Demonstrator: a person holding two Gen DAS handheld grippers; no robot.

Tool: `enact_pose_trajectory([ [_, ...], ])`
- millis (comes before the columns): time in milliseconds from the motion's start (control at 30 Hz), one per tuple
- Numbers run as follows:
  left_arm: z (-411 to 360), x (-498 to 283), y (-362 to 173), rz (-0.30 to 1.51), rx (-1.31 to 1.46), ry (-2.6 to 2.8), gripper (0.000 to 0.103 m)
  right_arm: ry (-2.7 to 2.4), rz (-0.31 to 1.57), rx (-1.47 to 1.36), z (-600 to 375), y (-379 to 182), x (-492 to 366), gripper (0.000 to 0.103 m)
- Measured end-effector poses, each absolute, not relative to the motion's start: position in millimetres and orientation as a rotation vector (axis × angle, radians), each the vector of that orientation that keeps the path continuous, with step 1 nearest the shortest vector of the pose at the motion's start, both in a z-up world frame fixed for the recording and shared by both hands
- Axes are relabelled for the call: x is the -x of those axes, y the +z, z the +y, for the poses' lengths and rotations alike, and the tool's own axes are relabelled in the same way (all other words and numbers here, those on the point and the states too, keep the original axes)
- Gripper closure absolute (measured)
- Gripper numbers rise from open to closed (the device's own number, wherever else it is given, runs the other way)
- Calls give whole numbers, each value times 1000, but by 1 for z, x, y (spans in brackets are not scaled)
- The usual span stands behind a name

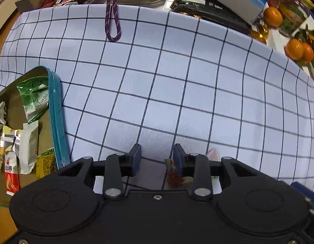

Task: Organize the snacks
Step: 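Close the left gripper on the white hawthorn bar while the right tool grasps the green candy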

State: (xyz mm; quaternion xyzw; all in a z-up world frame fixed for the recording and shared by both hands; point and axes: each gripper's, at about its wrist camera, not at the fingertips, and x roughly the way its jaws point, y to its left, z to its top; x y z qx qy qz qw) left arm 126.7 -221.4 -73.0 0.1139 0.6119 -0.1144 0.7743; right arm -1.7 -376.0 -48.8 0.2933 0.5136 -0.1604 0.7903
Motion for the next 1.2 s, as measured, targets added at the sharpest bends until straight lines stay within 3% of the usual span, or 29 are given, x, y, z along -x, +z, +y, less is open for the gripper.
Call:
enact_pose_trajectory([
  [300, -228, -107, -75, 1343, -345, -321, 60, -331, 1138, -588, -367, -54, -1, 52],
  [800, -205, -122, -75, 1445, -187, -325, 59, -228, 1196, -454, -326, -64, -27, 53],
  [867, -205, -127, -76, 1456, -166, -318, 59, -240, 1204, -411, -323, -67, -28, 61],
  [933, -202, -128, -73, 1470, -139, -312, 59, -232, 1186, -355, -321, -64, -27, 80],
  [1200, -206, -118, -51, 1402, -135, -377, 59, -296, 1149, -256, -336, -56, -18, 83],
])
